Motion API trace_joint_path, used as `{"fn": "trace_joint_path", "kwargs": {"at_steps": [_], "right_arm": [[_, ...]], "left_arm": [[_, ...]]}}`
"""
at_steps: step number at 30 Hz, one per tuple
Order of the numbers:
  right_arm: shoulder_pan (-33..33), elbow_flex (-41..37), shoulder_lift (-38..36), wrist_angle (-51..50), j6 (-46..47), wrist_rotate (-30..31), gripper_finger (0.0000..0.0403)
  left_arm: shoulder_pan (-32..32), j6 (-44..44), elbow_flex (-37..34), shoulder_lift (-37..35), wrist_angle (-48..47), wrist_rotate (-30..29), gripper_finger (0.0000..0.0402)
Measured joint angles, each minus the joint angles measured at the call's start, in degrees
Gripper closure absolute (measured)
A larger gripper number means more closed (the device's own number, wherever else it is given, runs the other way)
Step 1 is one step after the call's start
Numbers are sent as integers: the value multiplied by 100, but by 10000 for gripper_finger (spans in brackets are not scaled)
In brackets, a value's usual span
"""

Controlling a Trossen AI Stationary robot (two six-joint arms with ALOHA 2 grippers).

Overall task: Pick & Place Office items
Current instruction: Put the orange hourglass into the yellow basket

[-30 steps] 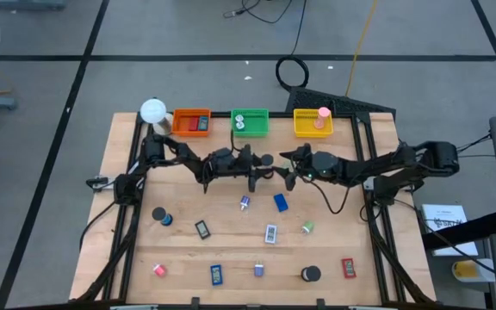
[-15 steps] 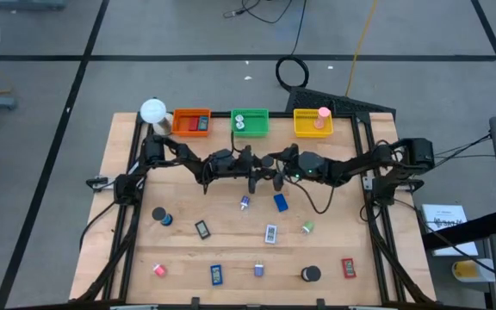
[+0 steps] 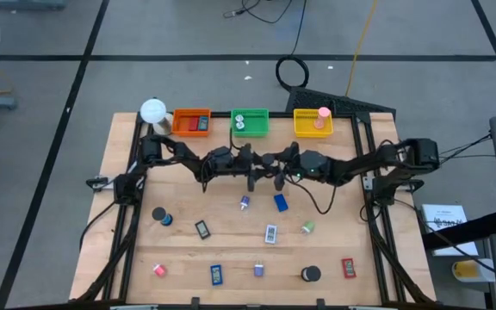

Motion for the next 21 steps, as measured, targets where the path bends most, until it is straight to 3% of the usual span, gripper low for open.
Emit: {"fn": "trace_joint_path", "kwargs": {"at_steps": [4, 8, 13, 21], "right_arm": [[-4, -253, -612, -243, -236, 392, 219], [-4, -892, -1416, -578, -179, 1084, 219], [-17, -1992, -2248, -243, 122, 1955, 219], [-285, -2733, -2517, 135, 266, 2111, 218]], "left_arm": [[107, 16, -277, -206, -83, 42, 171], [219, 73, -590, -346, 58, -20, 162], [312, 68, -740, -352, 306, -25, 189], [322, 67, -756, -352, 417, 66, 266]]}}
